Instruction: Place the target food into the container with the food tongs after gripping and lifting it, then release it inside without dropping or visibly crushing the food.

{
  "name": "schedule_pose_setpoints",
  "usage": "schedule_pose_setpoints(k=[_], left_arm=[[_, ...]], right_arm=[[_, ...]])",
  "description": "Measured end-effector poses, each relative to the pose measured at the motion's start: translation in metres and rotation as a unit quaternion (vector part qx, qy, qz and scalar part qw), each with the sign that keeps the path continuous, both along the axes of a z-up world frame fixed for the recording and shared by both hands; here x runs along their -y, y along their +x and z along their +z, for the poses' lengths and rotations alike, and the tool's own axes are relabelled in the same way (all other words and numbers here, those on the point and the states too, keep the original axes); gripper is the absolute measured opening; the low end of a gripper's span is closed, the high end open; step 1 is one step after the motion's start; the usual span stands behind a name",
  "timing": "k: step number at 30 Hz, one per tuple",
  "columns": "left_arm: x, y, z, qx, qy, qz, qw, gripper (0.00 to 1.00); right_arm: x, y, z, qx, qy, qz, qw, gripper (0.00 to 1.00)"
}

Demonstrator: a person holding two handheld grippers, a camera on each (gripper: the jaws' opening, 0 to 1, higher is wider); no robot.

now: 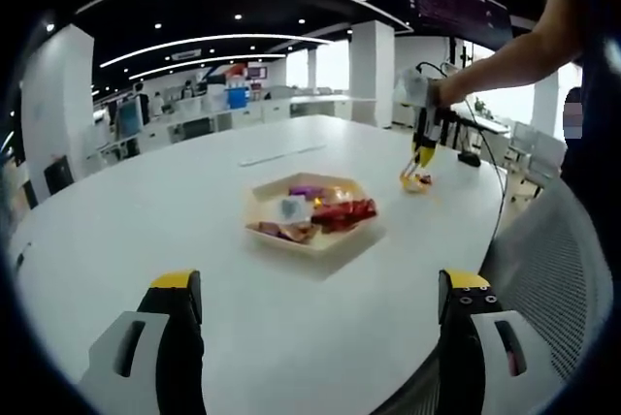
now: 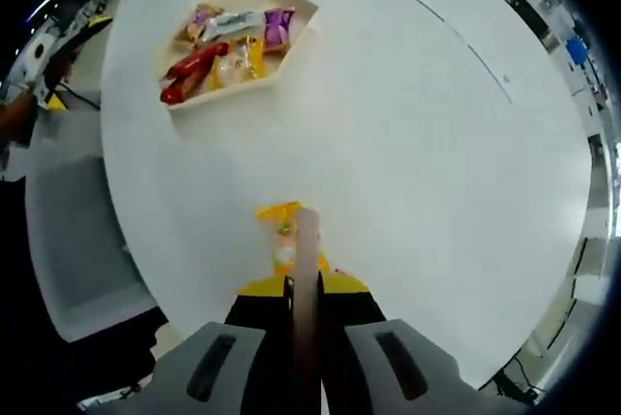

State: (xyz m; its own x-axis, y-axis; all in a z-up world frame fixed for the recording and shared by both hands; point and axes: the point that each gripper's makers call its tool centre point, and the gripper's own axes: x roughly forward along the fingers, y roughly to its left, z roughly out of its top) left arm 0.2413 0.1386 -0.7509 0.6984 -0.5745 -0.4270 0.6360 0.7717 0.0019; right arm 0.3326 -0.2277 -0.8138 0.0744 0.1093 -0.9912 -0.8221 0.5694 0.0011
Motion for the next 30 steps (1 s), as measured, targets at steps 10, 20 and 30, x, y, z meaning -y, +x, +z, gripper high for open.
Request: schedule_pose_setpoints(k=[10,20,30], left_arm=[[0.003,-0.002,-0.001,0.0,0.008,-0.007,0.9999,0.99],[0.016,-0.008,0.0,0.016,0.037,-0.039,0.9984,0.99],[0.065,-0.001,0.029,0.058,0.037,-0.11,0.9915,0.96]], right_arm=[[-0.001,-0.002,0.008,-0.011,0.021,-0.025,0.9994,0.07],[-0.003,-0.003,0.016,-0.025,0.033,-0.048,0.998,0.07],[-0.009,-0.006,0.027,-0.039,0.054,-0.051,0.9964,0.07]])
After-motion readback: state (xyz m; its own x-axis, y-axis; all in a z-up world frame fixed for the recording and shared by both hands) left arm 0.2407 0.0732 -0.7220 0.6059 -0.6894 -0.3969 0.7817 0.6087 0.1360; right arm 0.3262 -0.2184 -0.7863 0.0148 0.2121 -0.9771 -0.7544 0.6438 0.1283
